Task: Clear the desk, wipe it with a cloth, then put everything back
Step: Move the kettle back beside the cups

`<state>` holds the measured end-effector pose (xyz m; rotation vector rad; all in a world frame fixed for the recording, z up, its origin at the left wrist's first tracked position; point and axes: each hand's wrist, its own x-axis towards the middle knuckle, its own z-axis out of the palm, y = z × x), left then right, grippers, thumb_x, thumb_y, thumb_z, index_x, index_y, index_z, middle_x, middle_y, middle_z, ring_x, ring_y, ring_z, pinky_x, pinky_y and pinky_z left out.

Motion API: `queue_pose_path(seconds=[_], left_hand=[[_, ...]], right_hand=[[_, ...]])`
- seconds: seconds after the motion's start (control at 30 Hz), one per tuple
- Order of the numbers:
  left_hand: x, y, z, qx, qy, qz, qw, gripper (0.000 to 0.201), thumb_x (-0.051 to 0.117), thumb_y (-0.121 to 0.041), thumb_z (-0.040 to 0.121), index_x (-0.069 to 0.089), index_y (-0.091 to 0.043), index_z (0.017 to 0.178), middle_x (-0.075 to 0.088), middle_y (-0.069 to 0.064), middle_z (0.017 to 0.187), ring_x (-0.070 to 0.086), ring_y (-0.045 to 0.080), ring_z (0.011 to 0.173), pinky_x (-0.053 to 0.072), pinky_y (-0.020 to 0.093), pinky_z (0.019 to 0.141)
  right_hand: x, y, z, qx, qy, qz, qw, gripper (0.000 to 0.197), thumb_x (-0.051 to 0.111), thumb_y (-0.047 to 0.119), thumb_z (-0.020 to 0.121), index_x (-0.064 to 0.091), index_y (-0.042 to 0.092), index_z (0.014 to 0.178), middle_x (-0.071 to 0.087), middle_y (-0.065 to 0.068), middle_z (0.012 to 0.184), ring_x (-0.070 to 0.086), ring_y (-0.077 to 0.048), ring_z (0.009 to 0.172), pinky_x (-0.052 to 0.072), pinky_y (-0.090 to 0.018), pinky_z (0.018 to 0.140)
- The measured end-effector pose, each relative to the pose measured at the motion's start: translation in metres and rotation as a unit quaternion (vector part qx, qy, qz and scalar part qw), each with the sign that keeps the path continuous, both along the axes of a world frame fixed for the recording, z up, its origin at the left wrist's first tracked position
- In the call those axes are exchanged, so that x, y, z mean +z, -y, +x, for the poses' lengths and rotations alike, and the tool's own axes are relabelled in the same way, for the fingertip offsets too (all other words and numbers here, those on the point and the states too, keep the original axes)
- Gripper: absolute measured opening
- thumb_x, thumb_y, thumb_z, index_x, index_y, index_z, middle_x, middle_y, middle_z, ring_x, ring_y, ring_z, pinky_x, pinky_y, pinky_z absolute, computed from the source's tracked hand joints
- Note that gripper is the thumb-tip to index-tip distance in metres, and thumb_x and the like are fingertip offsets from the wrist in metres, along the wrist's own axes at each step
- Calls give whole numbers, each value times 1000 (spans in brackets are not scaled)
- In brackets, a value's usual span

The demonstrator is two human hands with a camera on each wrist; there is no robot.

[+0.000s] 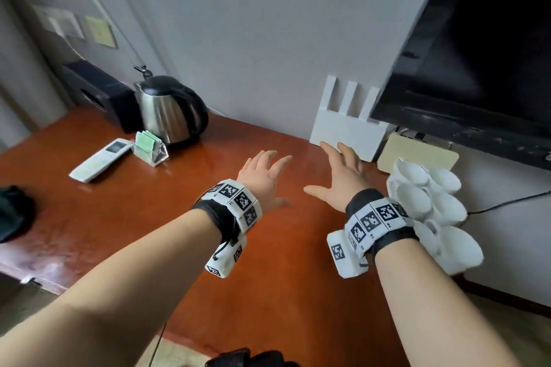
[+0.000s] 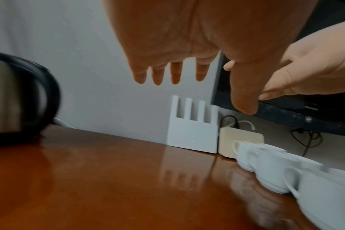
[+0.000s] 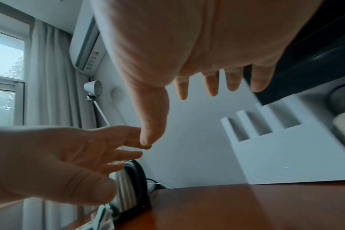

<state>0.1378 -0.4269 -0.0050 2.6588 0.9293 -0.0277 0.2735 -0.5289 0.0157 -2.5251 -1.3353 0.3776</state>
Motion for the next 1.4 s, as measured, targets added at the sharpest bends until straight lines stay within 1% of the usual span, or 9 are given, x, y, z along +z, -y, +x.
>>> queue_pose_path(seconds=[0.23,0.33,0.43,0.53,0.73,0.9,1.2,1.33,1.4], left_hand=[[15,-103,-120,57,9,30,998,91,65,-47,82,7,-30,150,8,4,156,13,25,144,18,39,118],[22,-139,-154,76,-4,30,997,90,65,-46,83,8,-29,151,10,4,155,17,25,143,23,37,116],[32,-172,-172,106,1,18,994,88,66,-42,83,10,-30,150,11,2,154,21,24,141,29,39,112],[36,-201,-180,145,23,17,989,87,68,-38,82,14,-27,150,15,6,153,25,26,139,32,42,112],[36,-241,-182,207,32,-2,978,90,71,-34,79,16,-25,150,21,7,151,27,28,138,30,39,112],[35,-292,-175,210,31,-10,977,92,72,-34,79,15,-26,150,20,8,152,26,30,139,30,41,112],[10,-399,-149,116,-11,-22,993,106,79,-41,70,11,-26,151,17,8,154,24,32,140,28,42,112],[3,-426,-140,61,-28,-13,998,104,78,-43,70,14,-27,150,28,7,149,25,32,137,26,41,112],[0,-434,-139,42,-36,-13,998,106,78,-45,68,13,-27,150,29,8,149,25,31,137,26,41,113]], right_hand=[[10,-102,-103,46,-20,34,998,84,61,46,83,9,35,147,1,-1,157,7,-28,145,18,-43,117],[13,-128,-128,58,-34,40,997,80,60,44,85,11,34,147,5,-1,157,11,-28,144,20,-41,116],[15,-147,-133,60,-46,32,997,78,60,41,85,13,33,147,9,-1,156,15,-27,143,22,-38,115],[18,-164,-127,62,-46,33,996,77,60,39,86,15,31,147,14,-3,154,20,-27,141,24,-37,113],[23,-199,-105,79,-52,-1,996,74,58,37,88,15,29,148,19,-4,152,25,-28,139,27,-38,111],[19,-243,-104,84,-57,-27,994,73,58,36,88,16,28,148,21,-6,152,28,-30,138,29,-40,113],[2,-350,-119,42,-80,-53,994,72,57,31,90,16,23,148,24,-9,152,32,-28,137,29,-37,111],[-7,-380,-124,26,-81,-53,995,68,56,27,91,20,20,147,30,-9,149,40,-27,132,33,-35,107],[-11,-389,-126,19,-83,-58,995,67,56,25,91,21,20,147,32,-10,147,43,-29,129,35,-36,106]])
